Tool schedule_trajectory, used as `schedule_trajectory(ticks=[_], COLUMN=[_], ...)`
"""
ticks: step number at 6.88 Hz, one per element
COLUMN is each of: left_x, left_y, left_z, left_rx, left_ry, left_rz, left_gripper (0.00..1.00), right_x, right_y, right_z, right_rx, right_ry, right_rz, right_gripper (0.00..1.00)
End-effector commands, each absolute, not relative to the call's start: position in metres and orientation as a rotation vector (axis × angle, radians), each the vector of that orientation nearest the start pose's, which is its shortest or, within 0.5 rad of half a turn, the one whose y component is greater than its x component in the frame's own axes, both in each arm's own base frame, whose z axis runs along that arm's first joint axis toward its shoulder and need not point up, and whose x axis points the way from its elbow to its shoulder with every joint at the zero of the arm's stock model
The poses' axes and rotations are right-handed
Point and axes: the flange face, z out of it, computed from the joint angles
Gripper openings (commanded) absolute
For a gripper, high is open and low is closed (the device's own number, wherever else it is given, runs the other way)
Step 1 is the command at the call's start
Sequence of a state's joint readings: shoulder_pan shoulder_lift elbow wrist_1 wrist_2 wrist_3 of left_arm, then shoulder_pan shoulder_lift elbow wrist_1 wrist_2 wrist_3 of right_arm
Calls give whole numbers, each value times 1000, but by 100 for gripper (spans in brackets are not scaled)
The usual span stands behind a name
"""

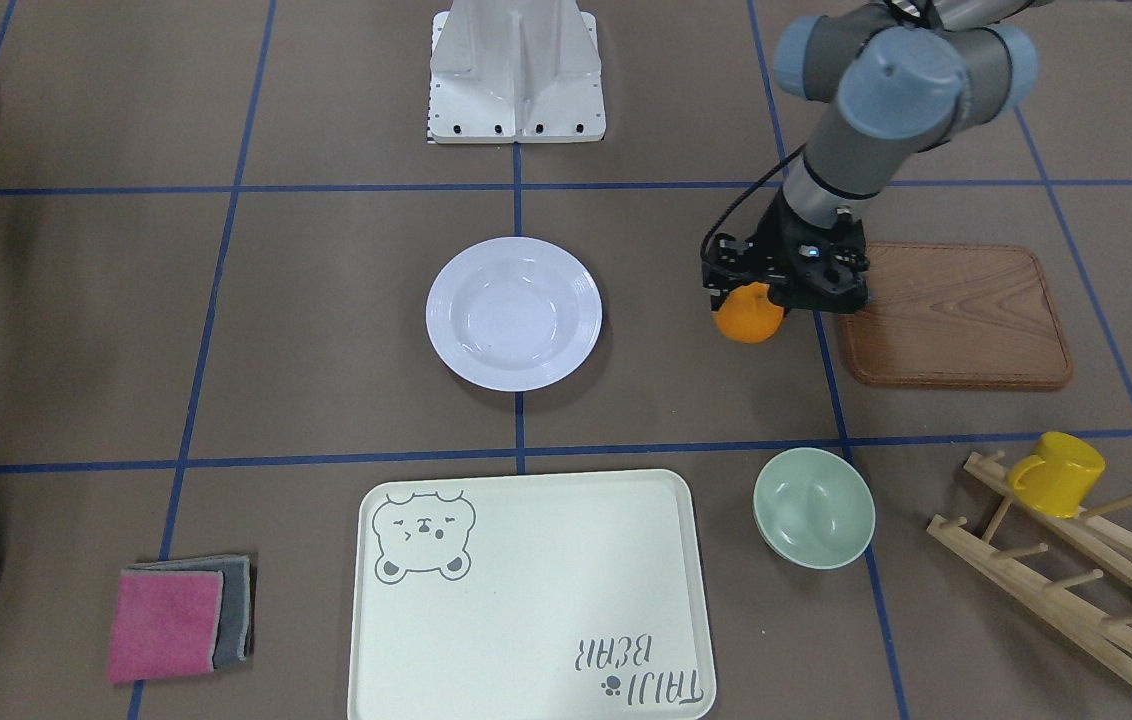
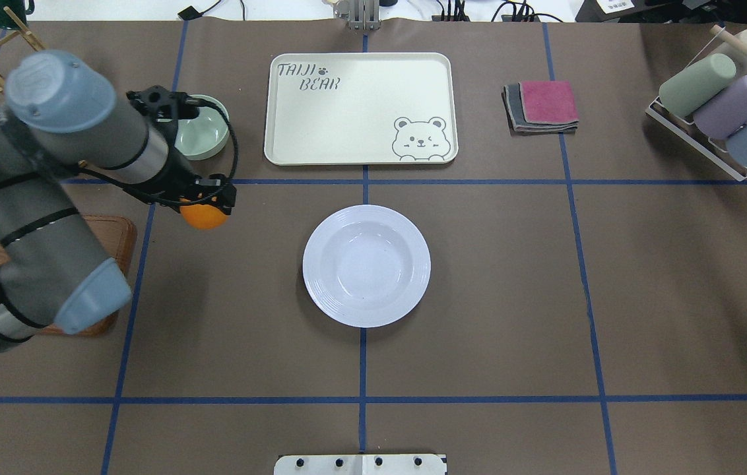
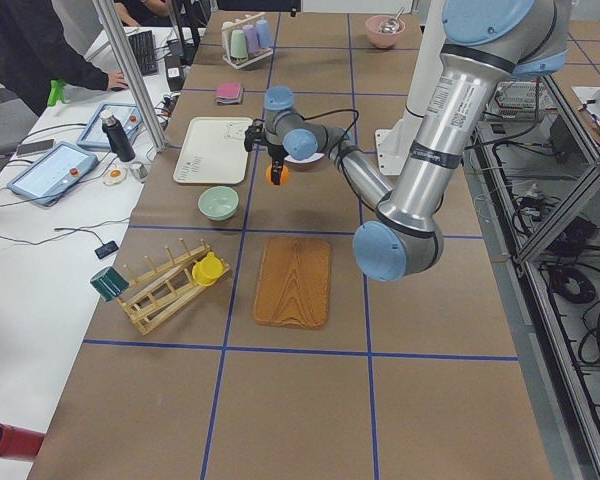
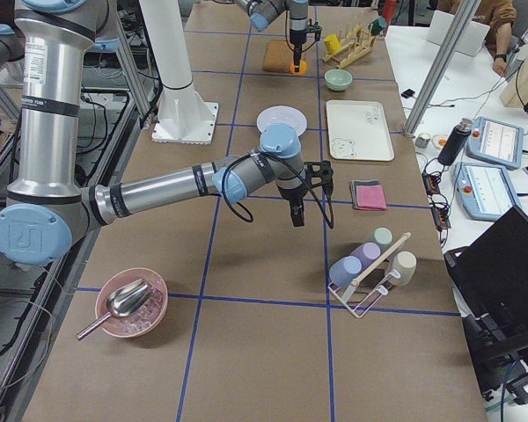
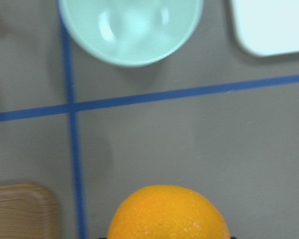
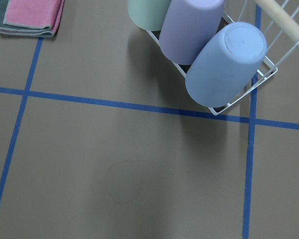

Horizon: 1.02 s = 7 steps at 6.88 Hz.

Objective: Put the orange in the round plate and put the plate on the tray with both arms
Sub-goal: 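Carry the orange with the left gripper over the white plate and lower it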

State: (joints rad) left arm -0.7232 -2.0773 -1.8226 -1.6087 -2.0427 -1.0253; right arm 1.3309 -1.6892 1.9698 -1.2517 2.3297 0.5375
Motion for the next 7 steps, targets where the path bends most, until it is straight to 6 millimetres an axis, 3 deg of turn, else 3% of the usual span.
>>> schedule_trajectory(ticks=[1,2,3,4,5,6,7], left_x=[513,565,584,602,613,622,630], left_y=[-458,-451,-448,-443,-436,-427,-420], left_z=[181,165,171,179,177,167,165], left_rx=[58,63,55,62,55,71,122], left_ry=[863,831,831,856,877,886,872], left_rz=[-54,-69,-58,-40,-40,-78,-93], left_gripper=[0,0,0,15,41,94,98], right_x=[-59,-68,-72,-72,-73,-78,-84], right_y=[-460,-463,-463,-464,-463,-465,-469], right_z=[467,461,460,458,458,454,445], right_rx=[242,233,230,232,230,226,223], right_ry=[-910,-919,-922,-923,-924,-930,-942], right_rz=[52,58,55,54,53,59,72], right_gripper=[100,100,100,100,100,100,100])
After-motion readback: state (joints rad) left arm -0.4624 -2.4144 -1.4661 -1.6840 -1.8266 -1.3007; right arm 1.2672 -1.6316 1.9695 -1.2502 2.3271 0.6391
